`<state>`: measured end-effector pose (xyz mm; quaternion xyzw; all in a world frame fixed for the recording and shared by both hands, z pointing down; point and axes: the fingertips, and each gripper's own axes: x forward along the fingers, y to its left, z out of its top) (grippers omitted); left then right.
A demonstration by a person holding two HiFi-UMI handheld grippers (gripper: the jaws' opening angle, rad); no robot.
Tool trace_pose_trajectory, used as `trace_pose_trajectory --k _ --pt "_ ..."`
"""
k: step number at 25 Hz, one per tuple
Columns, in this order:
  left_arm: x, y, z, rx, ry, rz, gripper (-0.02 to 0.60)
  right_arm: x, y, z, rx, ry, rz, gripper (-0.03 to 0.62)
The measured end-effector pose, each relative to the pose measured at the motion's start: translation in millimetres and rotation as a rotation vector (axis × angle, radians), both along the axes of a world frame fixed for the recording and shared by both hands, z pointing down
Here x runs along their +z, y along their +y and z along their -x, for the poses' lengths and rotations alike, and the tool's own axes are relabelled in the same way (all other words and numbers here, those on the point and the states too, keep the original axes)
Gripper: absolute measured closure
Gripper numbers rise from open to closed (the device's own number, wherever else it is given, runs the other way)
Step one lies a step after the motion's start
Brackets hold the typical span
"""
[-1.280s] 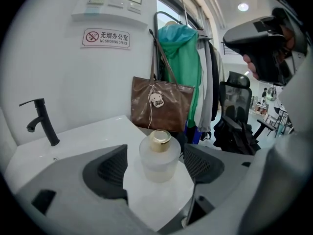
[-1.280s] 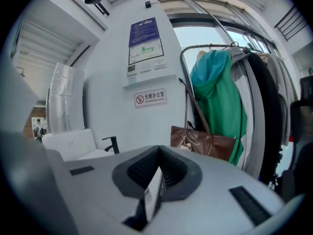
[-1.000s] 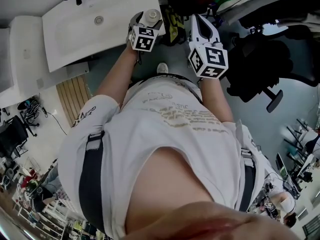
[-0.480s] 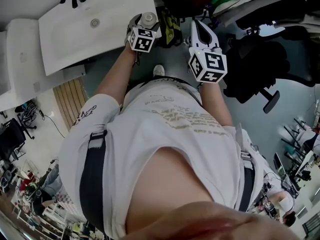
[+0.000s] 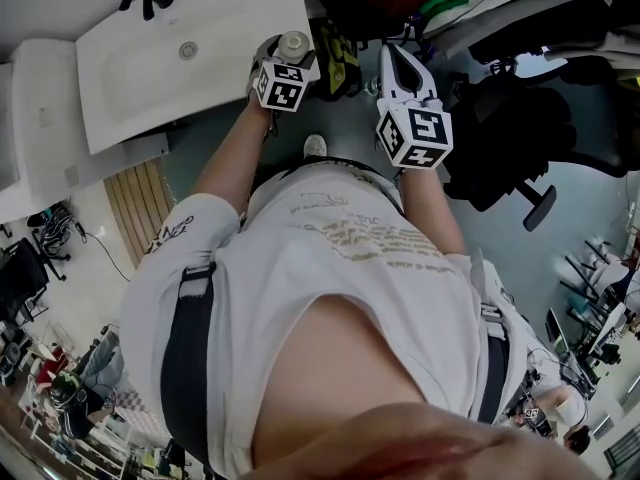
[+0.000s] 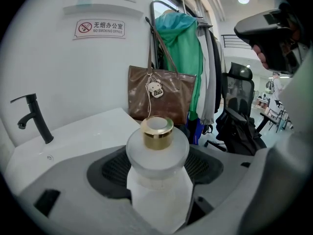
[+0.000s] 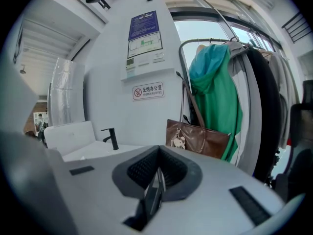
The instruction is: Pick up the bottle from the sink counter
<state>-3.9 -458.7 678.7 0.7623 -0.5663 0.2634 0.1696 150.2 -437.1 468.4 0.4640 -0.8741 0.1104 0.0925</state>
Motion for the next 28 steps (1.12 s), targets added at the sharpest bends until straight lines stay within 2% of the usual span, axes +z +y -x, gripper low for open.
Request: trace_pose_trajectory --k 7,12,21,28 --pt "-10 12 6 -0.017 0.0 -0.011 0.236 1 2 8 -0.018 -0.012 0.005 0.569" --pt "-36 16 17 -0.043 0.013 -0.054 0.236 0 4 24 -0.047 -0.021 0.002 0.569" --pt "-97 34 51 -0.138 0.032 -0.135 0.236 -13 11 66 -0.109 -0.055 -0.016 0.569" --pt "-145 57 83 -0.172 0.015 -0.193 0.235 -24 21 112 -0.165 -0.1 -0.041 0.569"
